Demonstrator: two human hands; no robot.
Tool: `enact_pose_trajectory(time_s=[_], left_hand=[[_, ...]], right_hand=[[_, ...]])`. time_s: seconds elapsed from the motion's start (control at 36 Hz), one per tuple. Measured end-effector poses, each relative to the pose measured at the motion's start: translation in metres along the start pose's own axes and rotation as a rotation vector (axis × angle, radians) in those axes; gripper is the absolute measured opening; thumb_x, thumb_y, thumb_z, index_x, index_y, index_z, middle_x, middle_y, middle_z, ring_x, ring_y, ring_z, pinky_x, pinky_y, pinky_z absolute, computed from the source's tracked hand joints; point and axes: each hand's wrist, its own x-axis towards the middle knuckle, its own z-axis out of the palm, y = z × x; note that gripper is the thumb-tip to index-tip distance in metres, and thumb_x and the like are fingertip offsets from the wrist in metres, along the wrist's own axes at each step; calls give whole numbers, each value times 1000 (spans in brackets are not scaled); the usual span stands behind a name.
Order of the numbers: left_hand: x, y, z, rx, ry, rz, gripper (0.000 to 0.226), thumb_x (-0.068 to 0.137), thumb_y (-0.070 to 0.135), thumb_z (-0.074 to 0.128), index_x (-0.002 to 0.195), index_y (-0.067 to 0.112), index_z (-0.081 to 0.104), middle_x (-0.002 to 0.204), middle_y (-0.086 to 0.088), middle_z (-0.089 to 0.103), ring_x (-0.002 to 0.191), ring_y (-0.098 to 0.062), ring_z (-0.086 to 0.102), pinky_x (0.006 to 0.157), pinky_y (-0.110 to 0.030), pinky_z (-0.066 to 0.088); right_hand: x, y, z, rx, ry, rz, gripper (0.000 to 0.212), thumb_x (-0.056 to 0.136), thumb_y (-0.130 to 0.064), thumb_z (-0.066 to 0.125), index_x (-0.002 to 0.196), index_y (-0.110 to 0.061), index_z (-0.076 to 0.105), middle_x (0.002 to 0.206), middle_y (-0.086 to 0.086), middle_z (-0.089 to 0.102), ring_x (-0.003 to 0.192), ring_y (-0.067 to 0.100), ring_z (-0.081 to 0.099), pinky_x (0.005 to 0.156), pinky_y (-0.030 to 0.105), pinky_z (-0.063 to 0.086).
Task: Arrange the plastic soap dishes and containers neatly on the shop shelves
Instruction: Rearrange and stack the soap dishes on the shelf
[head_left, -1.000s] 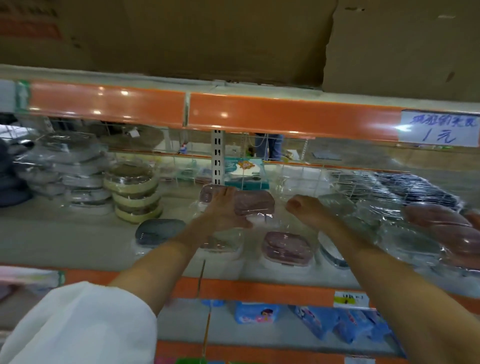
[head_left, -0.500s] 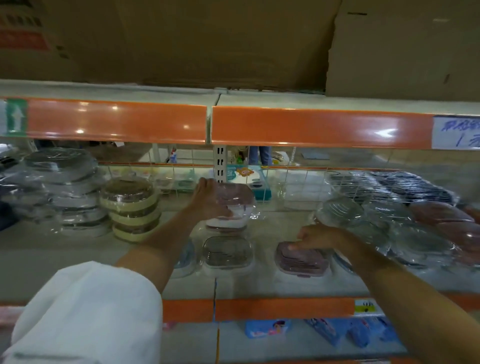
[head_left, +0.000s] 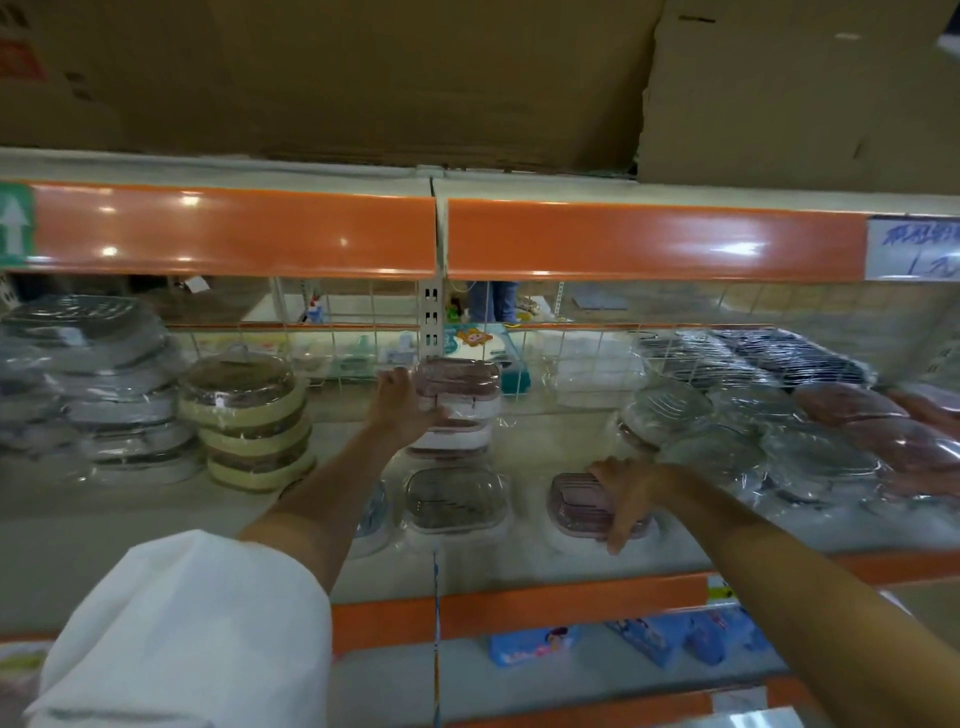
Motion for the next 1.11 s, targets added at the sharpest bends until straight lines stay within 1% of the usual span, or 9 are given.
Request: enact_pose_trajectory(time_s=[0.22, 0.36, 0.5, 0.58, 0.72, 0.89, 0.94, 1.03, 1.11], left_hand=[[-4, -13, -3, -60, -21, -6, 72, 82, 44, 70, 132, 4, 36, 138, -17, 41, 127, -31, 40, 96, -37, 39], [-4, -14, -7, -61, -25, -37, 67, 84, 35, 70, 132, 2, 36, 135, -17, 44, 123, -32, 45, 92, -36, 41], [-4, -22, -12, -102, 4, -73, 63, 88, 32, 64, 135, 0, 36, 135, -19, 48, 121, -34, 48, 94, -38, 42], [-5, -25, -16, -103, -12, -83, 59, 93, 34, 57, 134, -2, 34, 133, -21, 49, 119, -35, 50, 93, -39, 42], [-4, -24, -16, -92, -29, -50, 54, 97, 35, 51, 133, -2, 34, 132, -21, 49, 118, -33, 49, 89, -36, 40], [-5, -18, -14, -125, -31, -45, 45, 95, 20, 54, 132, 0, 39, 127, -19, 53, 113, -32, 52, 81, -32, 39], [-4, -21, -13, -130, -40, -44, 47, 93, 19, 55, 133, 3, 36, 126, -19, 55, 111, -31, 53, 81, -34, 41], [-6, -27, -15, -132, -53, -35, 54, 92, 22, 59, 137, 5, 35, 128, -16, 53, 112, -31, 53, 81, -32, 41], [-12, -36, -20, -117, -44, -10, 62, 89, 28, 64, 141, 11, 36, 133, -12, 53, 118, -30, 52, 94, -37, 45]], right_hand=[[-8, 4, -27, 536, 197, -52, 79, 70, -35, 84, 130, -15, 38, 123, 3, 47, 109, 19, 48, 92, 33, 45], [-17, -2, -64, 773, 310, -140, 69, 77, -22, 80, 132, -16, 38, 107, -4, 50, 94, 10, 50, 66, 10, 40], [-2, -17, -87, 840, 458, -120, 93, 64, -40, 87, 140, -19, 38, 129, 9, 48, 113, 24, 52, 88, 31, 47], [4, -22, -96, 789, 502, -73, 110, 39, -61, 80, 135, -23, 43, 130, 9, 47, 112, 23, 53, 84, 29, 45], [18, -7, -88, 751, 482, -16, 117, 29, -68, 81, 133, -27, 46, 127, 9, 47, 113, 23, 53, 96, 36, 46], [37, -14, -86, 797, 530, -17, 114, 22, -77, 81, 113, -13, 58, 109, 11, 59, 101, 24, 58, 75, 32, 51], [35, -31, -91, 797, 557, -53, 120, 17, -84, 77, 114, -15, 56, 111, 11, 58, 105, 25, 57, 80, 35, 52], [21, -65, -101, 800, 601, -92, 106, 43, -63, 89, 130, -21, 45, 123, 10, 44, 116, 27, 44, 97, 42, 45], [19, -92, -109, 815, 625, -112, 99, 65, -45, 86, 144, -22, 32, 131, 14, 34, 125, 31, 32, 107, 44, 36]])
